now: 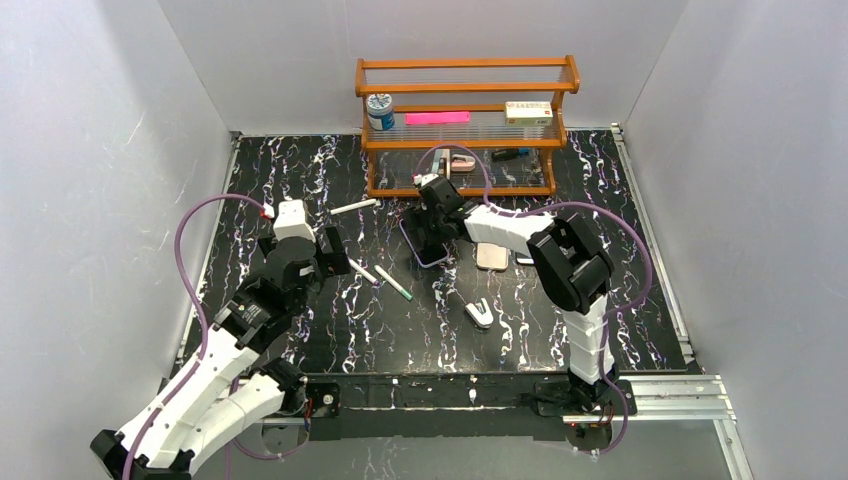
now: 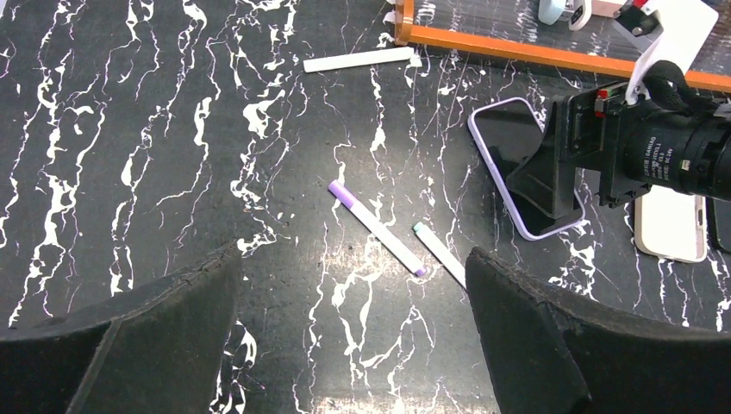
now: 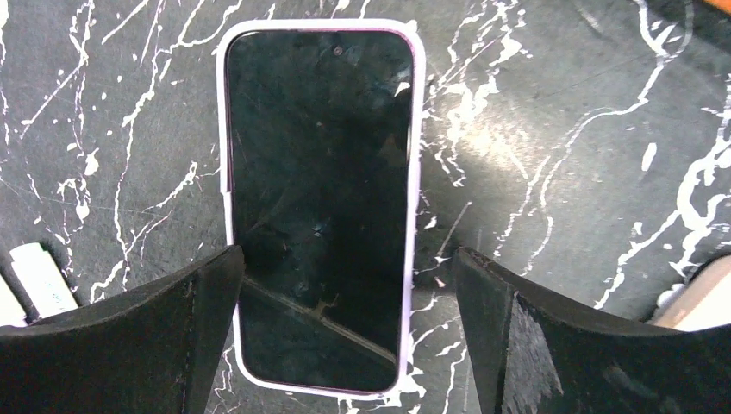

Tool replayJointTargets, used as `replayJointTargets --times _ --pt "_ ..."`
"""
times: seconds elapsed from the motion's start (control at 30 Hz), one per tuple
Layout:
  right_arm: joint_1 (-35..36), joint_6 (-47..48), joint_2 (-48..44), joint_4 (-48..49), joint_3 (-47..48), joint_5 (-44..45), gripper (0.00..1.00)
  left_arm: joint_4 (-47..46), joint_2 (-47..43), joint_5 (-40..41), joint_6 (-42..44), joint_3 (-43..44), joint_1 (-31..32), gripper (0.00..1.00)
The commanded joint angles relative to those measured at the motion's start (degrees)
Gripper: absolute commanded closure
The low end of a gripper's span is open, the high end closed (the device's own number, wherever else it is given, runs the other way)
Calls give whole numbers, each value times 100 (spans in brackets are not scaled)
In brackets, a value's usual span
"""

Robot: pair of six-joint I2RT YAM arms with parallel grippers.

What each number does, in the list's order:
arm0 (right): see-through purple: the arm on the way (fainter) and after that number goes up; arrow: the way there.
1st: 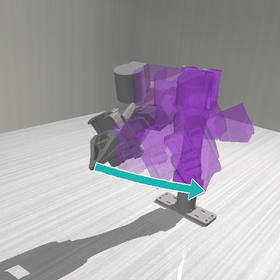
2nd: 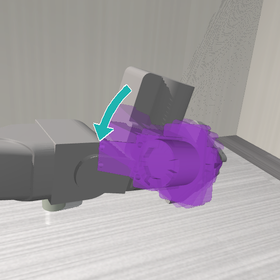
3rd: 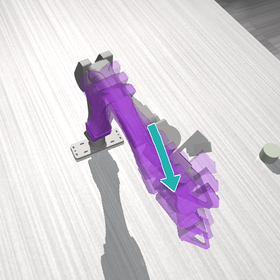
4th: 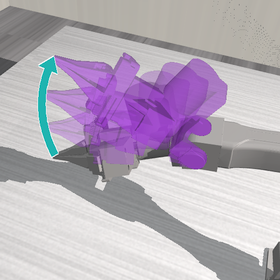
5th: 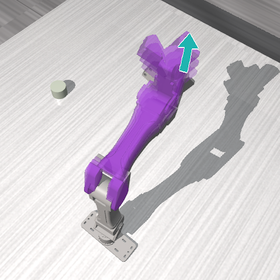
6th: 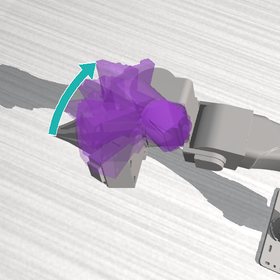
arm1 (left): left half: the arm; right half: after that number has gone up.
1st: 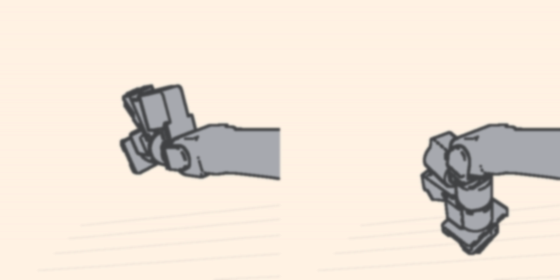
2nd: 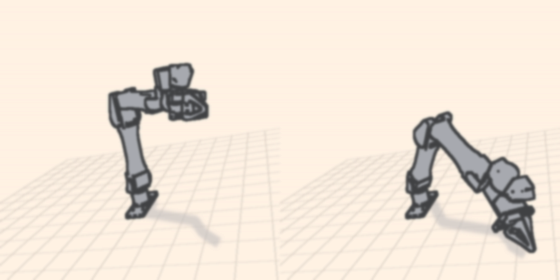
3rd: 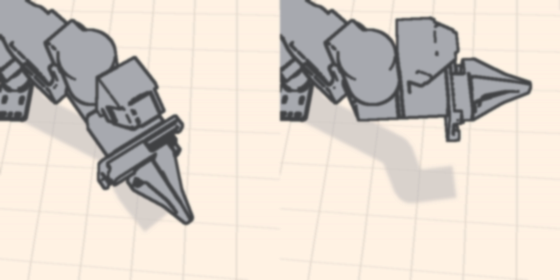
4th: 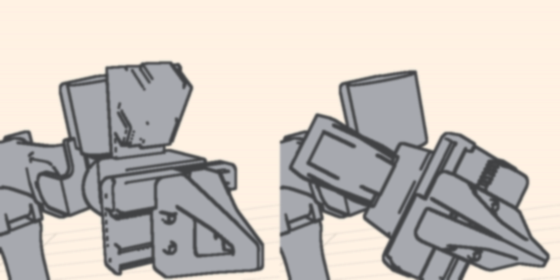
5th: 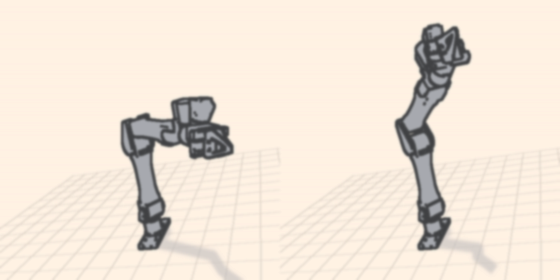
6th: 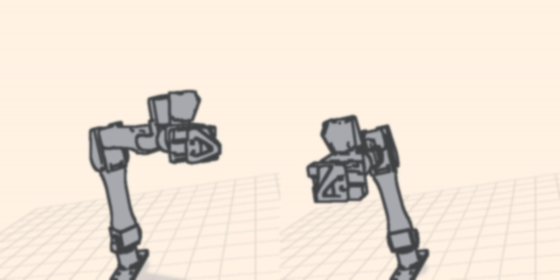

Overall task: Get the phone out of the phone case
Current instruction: Pick up the phone at the center of the board.

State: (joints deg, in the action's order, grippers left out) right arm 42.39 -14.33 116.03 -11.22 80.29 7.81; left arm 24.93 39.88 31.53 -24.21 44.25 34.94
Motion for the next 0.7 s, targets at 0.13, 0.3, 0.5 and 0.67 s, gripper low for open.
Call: replayJointTargets --times 0.13,0.3,0.5,0.67 --pt "122 -23 271 -553 529 -94 1 4 60 133 45 -193 -31 2" --pt "138 -54 241 -879 715 -76 1 -47 172 -84 -148 -299 -31 2" --pt "143 -295 -38 -969 764 37 1 -80 201 -165 -323 -380 -31 2" --pt "162 -343 69 -1088 892 -88 1 -93 220 -173 -354 -433 -38 2"
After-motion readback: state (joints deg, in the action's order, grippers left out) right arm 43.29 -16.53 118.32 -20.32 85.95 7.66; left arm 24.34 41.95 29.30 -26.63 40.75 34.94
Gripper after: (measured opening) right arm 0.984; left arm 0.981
